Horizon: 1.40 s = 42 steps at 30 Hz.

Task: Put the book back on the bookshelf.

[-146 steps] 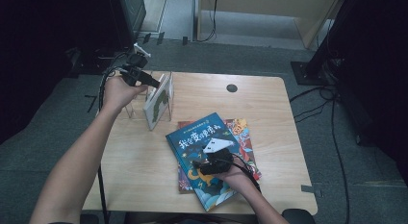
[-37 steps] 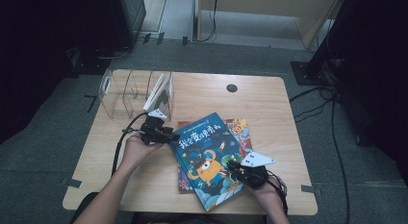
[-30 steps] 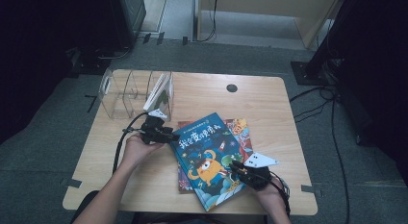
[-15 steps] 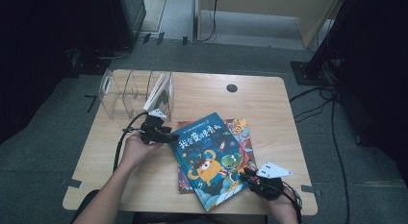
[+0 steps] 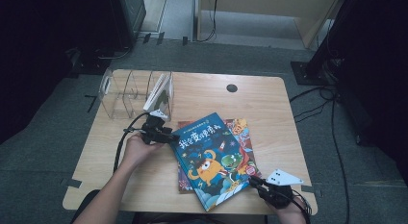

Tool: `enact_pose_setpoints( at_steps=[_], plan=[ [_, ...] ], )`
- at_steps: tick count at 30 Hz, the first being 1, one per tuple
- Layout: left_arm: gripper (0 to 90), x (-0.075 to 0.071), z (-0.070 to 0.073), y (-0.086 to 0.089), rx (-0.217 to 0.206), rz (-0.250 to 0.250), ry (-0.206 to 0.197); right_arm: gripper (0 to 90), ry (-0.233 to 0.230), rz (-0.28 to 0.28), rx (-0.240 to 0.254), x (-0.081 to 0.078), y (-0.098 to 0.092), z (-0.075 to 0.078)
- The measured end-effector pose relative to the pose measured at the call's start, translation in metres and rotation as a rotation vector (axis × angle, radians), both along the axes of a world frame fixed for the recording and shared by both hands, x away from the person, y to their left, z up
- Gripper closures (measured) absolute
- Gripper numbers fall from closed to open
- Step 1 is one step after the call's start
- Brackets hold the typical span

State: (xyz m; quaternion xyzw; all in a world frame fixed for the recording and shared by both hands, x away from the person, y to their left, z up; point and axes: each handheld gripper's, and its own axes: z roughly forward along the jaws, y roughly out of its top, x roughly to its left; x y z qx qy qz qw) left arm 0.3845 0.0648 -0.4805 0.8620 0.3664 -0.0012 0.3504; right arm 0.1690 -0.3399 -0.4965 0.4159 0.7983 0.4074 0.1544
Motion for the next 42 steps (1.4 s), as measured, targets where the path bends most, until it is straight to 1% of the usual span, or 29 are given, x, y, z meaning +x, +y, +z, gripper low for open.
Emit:
enact_pose_setpoints(
  at_steps=[2, 3, 5, 6, 8, 10, 13, 20, 23, 24, 25, 27, 29, 32, 35, 36, 38, 42],
  plan=[
    [45.9, 0.000, -0.001, 0.000, 0.003, -0.001, 0.001, 85.7, 0.013, -0.004, 0.002, -0.001, -0.001, 0.000],
    [46.0, 0.000, -0.001, 0.000, 0.005, 0.000, 0.005, 86.9, 0.029, -0.007, 0.003, -0.001, -0.001, 0.000],
    [46.5, 0.001, -0.002, -0.001, 0.007, 0.001, 0.012, 87.3, 0.054, -0.008, -0.005, -0.002, -0.002, -0.002],
    [46.6, 0.001, -0.002, -0.001, 0.008, 0.003, 0.012, 87.2, 0.058, -0.001, -0.006, -0.003, -0.002, -0.002],
    [47.0, 0.001, -0.002, -0.001, 0.011, 0.004, 0.012, 87.2, 0.054, -0.001, -0.011, -0.003, 0.000, -0.002],
    [47.8, 0.001, -0.002, 0.000, 0.006, 0.010, 0.024, 88.4, 0.059, -0.003, -0.005, -0.001, -0.001, -0.003],
    [48.1, -0.001, -0.002, 0.001, 0.003, 0.012, 0.029, 89.1, 0.065, -0.013, 0.006, 0.001, -0.004, -0.003],
    [49.8, -0.008, -0.003, 0.005, -0.013, 0.024, 0.033, 89.4, 0.075, -0.046, 0.013, 0.007, -0.008, -0.003],
    [49.8, -0.011, -0.003, 0.006, -0.008, 0.022, 0.038, 89.4, 0.084, -0.062, 0.023, 0.011, -0.010, -0.003],
    [49.8, -0.011, -0.003, 0.006, -0.010, 0.022, 0.033, 89.4, 0.083, -0.062, 0.022, 0.012, -0.011, -0.003],
    [49.7, -0.012, -0.003, 0.007, -0.014, 0.022, 0.032, 89.3, 0.086, -0.065, 0.025, 0.013, -0.012, -0.003],
    [48.3, -0.011, -0.003, 0.008, -0.040, 0.033, 0.033, 89.3, 0.087, -0.070, 0.025, 0.016, -0.013, -0.003],
    [47.0, -0.010, -0.004, 0.009, -0.055, 0.042, 0.029, 89.3, 0.091, -0.079, 0.025, 0.019, -0.014, -0.003],
    [45.6, -0.009, -0.005, 0.009, -0.054, 0.047, 0.029, 89.3, 0.097, -0.088, 0.032, 0.024, -0.015, -0.003],
    [45.2, -0.011, -0.007, 0.007, -0.042, 0.038, 0.038, 89.3, 0.098, -0.094, 0.034, 0.027, -0.015, -0.003],
    [45.4, -0.011, -0.007, 0.006, -0.040, 0.040, 0.038, 89.3, 0.091, -0.092, 0.029, 0.029, -0.016, -0.003],
    [44.6, -0.013, -0.006, 0.005, -0.032, 0.042, 0.034, 89.3, 0.094, -0.094, 0.033, 0.031, -0.016, -0.003],
    [45.5, -0.015, -0.006, 0.008, -0.035, 0.051, 0.040, 89.3, 0.092, -0.097, 0.034, 0.035, -0.016, -0.003]
  ],
)
